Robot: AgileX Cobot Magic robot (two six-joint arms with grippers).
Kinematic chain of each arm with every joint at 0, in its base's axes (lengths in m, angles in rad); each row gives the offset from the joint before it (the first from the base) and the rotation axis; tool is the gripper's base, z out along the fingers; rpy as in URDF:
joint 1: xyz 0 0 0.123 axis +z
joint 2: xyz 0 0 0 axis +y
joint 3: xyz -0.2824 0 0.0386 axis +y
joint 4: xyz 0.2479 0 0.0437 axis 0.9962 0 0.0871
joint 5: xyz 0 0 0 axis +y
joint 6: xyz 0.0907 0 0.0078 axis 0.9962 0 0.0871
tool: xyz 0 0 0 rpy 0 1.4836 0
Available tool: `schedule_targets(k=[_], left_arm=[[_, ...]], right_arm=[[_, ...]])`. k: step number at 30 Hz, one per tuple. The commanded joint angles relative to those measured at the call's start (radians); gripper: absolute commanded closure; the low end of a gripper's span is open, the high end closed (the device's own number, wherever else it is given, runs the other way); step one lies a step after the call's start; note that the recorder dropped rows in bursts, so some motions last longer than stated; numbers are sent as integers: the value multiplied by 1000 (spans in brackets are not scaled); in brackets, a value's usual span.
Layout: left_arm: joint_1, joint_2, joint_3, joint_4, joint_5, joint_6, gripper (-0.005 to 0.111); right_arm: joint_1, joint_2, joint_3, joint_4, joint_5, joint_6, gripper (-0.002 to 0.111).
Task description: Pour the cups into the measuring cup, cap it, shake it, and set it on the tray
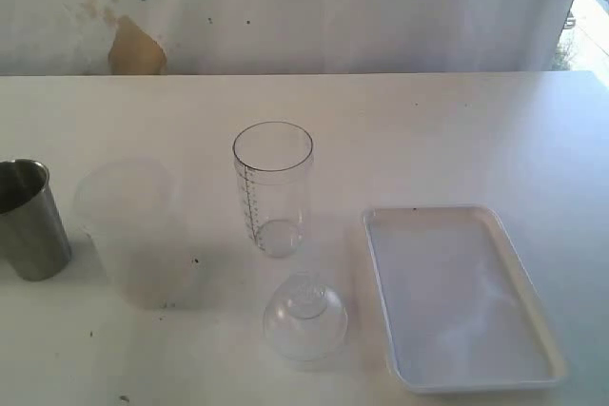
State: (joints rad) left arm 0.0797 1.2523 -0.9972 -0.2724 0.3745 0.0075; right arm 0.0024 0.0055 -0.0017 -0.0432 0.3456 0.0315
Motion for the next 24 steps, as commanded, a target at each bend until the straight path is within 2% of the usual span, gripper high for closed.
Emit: schedule_targets(k=[1,4,10,16,24], left_arm=[[39,152,-174,141,294,-82,60],[39,238,-251,259,442,-114,60],[37,344,-319,198,647,40,60],[37,410,-319,219,683,54,60],[37,462,-319,145,673,109,60]], right_arm=[[-2,-6,2,-3,-3,-9,108],[-2,-6,2,-1,-3,-9,108],[-2,-6,2,-1,-3,-9,108],[-2,-6,2,-1,-3,-9,108],[-2,-6,2,-1,-3,-9,108]])
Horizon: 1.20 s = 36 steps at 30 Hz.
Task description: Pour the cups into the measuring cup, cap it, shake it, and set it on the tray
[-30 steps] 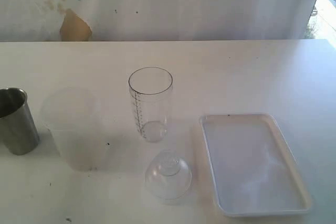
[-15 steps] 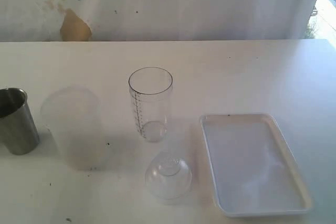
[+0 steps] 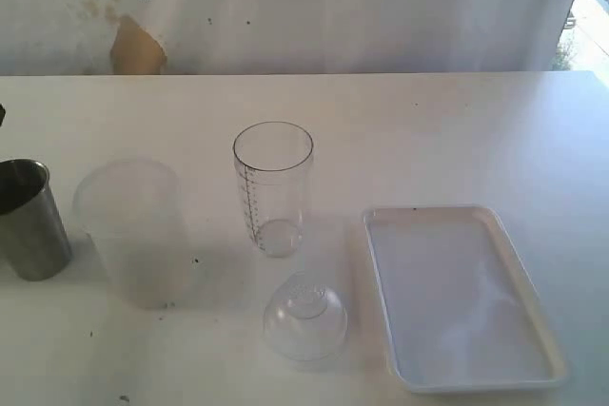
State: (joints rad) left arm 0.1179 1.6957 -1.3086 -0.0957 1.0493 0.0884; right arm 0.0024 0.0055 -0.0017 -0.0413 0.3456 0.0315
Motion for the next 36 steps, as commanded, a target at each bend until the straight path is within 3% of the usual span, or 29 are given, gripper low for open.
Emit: schedule_targets(k=[1,7,13,20,23,26,30,36], left_arm=[[-1,21,-8,-17,-5,29,60],[-1,-12,-49,123,-58,-68,60],[3,-73,-56,391,-47,-287,60],[90,-114,-24,391,-18,-306,60],[111,-189,35,329,-130,-306,60],[119,-328,185,256,-389,-329,60],[119,-442,356,256,-623,-379,63],[119,-509,517,295,-768,-376,63]], right_arm=[[-2,-6,2,-3,-3,-9,108],[-2,-6,2,-3,-3,-9,108],[-2,-6,2,-3,-3,-9,108],[-2,-6,2,-3,-3,-9,108],[-2,-6,2,-3,-3,-9,108],[-2,-6,2,-3,-3,-9,108],[-2,-6,2,-3,-3,-9,108],[-2,-6,2,-3,-3,-9,108]])
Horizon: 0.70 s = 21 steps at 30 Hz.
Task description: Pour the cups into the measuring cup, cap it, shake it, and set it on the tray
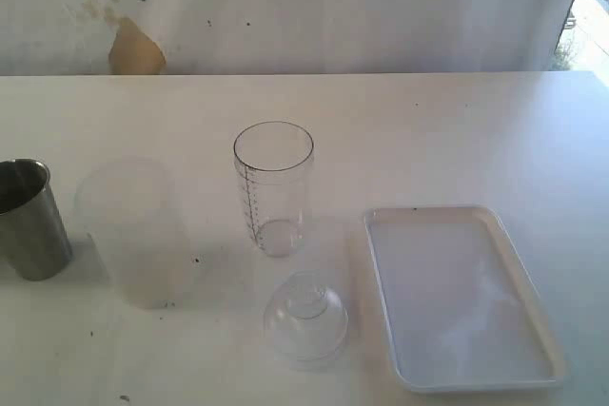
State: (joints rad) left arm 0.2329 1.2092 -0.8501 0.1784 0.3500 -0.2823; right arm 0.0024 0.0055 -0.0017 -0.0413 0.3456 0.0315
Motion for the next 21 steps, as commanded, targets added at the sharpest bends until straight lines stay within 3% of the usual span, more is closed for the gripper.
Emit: schedule_targets(k=[1,4,6,7,10,12,19,21], left_arm=[[4,-23,72,33,-64,-5,63],[4,-23,71,29,-66,-5,62],[4,-20,71,32,-58,-4,36],[4,-7,71,36,-66,-9,4],[4,-1,69,23,-8,-8,2],[4,-22,107,-12,-55,-16,2],[4,-197,512,-6,-657,-4,2],[4,-202,592,-6,-770,28,2]], right_arm=[[-2,-6,2,-3,-3,-9,108],[-2,-6,2,-3,-3,-9,108],[-2,-6,2,-3,-3,-9,108],[-2,-6,2,-3,-3,-9,108],[-2,-6,2,-3,-3,-9,108],[-2,-6,2,-3,-3,-9,108],[-2,-6,2,-3,-3,-9,108],[-2,-6,2,-3,-3,-9,108]])
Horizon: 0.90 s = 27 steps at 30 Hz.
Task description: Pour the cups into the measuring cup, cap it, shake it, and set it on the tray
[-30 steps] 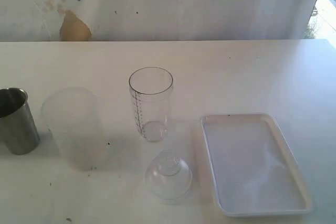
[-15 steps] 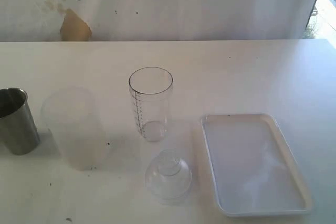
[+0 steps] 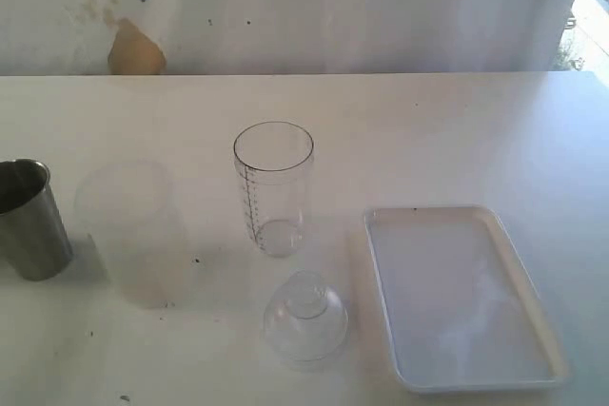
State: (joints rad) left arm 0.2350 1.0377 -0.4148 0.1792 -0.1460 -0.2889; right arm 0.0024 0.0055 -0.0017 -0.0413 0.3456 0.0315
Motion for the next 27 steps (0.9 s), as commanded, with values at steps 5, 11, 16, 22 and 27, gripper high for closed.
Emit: schedule_targets(k=[5,11,16,22,27], left_arm=[[1,-16,262,-75,-274,114,2],[1,-11,316,-199,-292,219,2],[1,5,400,-312,-402,314,2],[1,164,415,-320,-521,332,2],[1,351,415,-297,-663,303,2]], right_arm=[[-2,-6,2,-3,-3,-9,108],[-2,-6,2,-3,-3,-9,108],[-2,-6,2,-3,-3,-9,108],[-2,-6,2,-3,-3,-9,108],[-2,-6,2,-3,-3,-9,108]])
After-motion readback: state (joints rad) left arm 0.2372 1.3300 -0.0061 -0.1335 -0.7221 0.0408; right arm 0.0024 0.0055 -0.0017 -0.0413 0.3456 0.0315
